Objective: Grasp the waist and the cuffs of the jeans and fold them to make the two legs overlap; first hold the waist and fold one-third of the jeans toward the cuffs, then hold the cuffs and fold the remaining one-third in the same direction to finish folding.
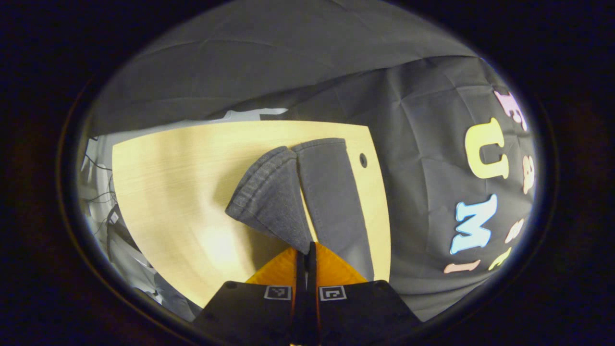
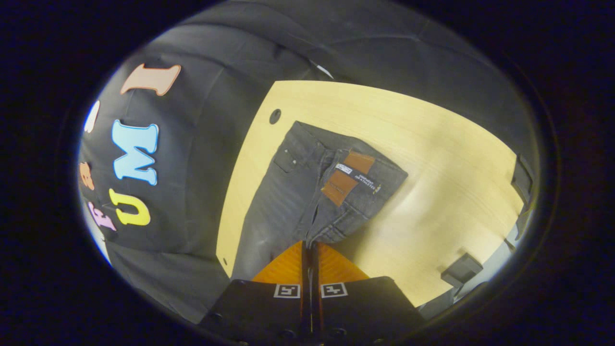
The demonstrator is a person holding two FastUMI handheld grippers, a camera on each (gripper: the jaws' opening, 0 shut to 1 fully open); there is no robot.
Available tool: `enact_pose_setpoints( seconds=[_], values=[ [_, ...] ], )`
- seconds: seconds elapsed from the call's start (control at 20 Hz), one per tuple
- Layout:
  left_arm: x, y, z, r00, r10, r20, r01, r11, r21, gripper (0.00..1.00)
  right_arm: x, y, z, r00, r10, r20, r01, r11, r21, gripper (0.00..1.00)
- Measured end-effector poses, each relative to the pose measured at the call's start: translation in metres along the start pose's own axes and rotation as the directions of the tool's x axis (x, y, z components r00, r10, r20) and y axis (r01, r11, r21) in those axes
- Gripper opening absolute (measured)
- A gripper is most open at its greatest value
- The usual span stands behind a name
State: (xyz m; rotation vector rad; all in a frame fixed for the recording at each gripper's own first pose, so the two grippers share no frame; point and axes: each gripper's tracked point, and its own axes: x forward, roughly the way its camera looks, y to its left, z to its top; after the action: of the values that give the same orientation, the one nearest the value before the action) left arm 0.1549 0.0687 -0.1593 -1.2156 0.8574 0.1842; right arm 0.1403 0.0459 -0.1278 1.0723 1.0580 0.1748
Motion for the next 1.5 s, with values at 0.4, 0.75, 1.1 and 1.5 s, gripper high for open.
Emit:
enact_pose_setpoints(
  seconds=[0.4,0.75,1.1,1.5],
  values=[
    [0.0,-0.081,0.021,0.998,-0.059,-0.01,0.059,0.998,-0.002,0.07,-0.017,0.023,0.025,0.996,0.082,0.022,-0.083,0.996,0.044,0.0],
    [0.065,-0.105,0.05,0.998,0.024,-0.063,-0.027,0.999,-0.043,0.07,0.02,0.075,0.045,0.996,0.074,0.042,-0.079,0.988,0.136,0.0],
    [0.138,-0.127,0.087,0.999,0.047,-0.005,-0.047,0.998,-0.05,0.03,0.096,0.101,0.097,0.997,0.081,-0.003,-0.079,0.977,0.198,0.0],
    [0.264,-0.131,0.09,0.997,0.077,0.0,-0.077,0.997,0.028,0.07,0.193,0.103,0.124,0.998,0.046,-0.037,-0.036,0.973,0.227,0.0]
  ],
)
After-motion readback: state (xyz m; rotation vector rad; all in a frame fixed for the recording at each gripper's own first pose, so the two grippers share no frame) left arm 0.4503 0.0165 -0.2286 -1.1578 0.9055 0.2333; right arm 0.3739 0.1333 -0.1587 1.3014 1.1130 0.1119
